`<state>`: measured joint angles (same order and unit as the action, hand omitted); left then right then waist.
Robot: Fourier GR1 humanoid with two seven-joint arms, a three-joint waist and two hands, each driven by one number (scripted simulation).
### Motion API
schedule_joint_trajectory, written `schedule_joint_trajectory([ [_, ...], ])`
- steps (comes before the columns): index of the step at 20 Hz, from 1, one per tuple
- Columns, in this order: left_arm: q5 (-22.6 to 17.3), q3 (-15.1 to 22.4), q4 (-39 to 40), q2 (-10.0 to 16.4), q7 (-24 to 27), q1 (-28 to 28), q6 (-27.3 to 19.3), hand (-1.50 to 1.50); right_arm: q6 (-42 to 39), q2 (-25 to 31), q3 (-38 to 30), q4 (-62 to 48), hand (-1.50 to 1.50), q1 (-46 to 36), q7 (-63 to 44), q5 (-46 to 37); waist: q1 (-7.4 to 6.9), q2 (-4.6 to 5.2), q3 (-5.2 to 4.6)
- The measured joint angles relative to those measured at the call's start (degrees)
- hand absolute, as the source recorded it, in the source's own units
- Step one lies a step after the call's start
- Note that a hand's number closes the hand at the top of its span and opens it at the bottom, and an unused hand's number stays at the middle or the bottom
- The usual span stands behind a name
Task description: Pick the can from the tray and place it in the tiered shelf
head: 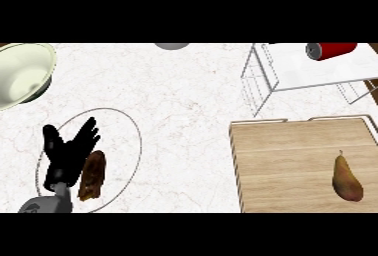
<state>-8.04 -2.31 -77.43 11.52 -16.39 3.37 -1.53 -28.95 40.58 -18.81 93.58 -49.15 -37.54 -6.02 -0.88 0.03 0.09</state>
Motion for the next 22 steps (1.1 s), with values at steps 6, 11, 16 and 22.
schedule_joint_trajectory([
  [6,-0.4,-0.5,-0.2,0.2,0.1,-0.2,1.3,0.0,0.5,2.3,2.5,-14.6,1.5,-7.7,8.0,-4.1,-0.29,0.13,-0.03],
  [11,0.0,-0.5,-0.7,-0.4,0.9,-0.6,1.1,0.0,0.7,2.7,5.8,-25.5,1.5,-11.1,16.8,-8.5,-0.52,0.22,-0.01],
  [16,0.3,-0.8,0.7,-0.4,1.2,0.5,1.5,0.0,3.1,2.8,8.6,-35.9,1.5,-15.0,25.0,-13.9,-0.69,0.3,0.04],
  [22,0.3,-1.0,0.3,-0.6,0.6,0.5,1.7,0.0,7.4,2.0,10.1,-47.4,1.5,-19.3,32.7,-19.0,-0.89,0.39,0.02],
])
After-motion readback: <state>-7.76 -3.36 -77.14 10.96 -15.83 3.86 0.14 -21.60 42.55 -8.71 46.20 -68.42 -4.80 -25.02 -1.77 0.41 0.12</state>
